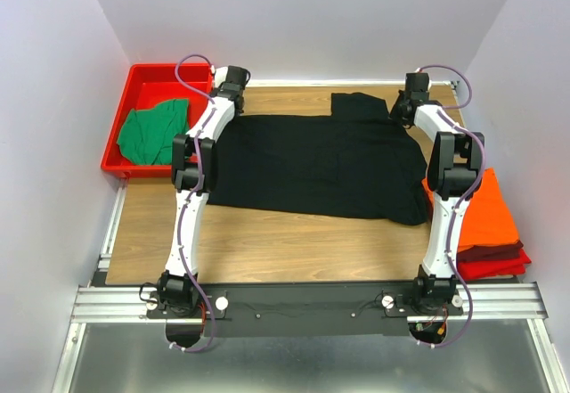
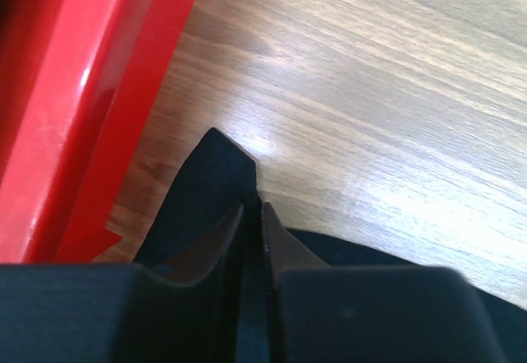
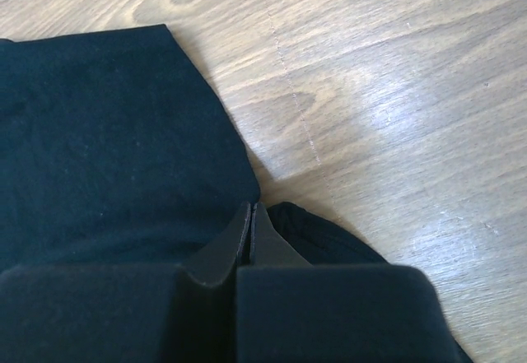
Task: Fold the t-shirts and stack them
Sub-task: Fold the tshirt
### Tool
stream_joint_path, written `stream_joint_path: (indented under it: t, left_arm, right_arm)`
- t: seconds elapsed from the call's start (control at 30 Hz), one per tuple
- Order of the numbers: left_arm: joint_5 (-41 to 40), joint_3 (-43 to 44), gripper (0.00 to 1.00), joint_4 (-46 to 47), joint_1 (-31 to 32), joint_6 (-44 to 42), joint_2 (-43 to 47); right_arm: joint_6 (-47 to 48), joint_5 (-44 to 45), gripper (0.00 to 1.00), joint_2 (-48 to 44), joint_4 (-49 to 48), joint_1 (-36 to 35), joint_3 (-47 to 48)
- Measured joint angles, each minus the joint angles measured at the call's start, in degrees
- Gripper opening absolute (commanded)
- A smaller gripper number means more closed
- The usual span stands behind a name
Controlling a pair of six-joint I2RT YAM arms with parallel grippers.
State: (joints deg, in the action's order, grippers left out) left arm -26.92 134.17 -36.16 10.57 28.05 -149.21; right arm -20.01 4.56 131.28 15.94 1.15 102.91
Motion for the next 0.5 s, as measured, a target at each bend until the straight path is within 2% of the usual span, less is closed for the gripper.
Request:
stream_joint_path:
  t: [0.37, 0.5]
  left_arm:
    - [2.4, -6.4, 0.00, 4.2, -0.1, 0.0, 3.5]
    - [3.9, -10.7, 0.00, 6.4, -0.1, 0.2, 6.4]
  right_arm:
    - [-2.9, -1.6, 0.00, -3.5, 0.0, 0.3, 0.0]
    - [-3.8, -1.9, 0.00, -5.4, 0.0, 0.8, -0.2]
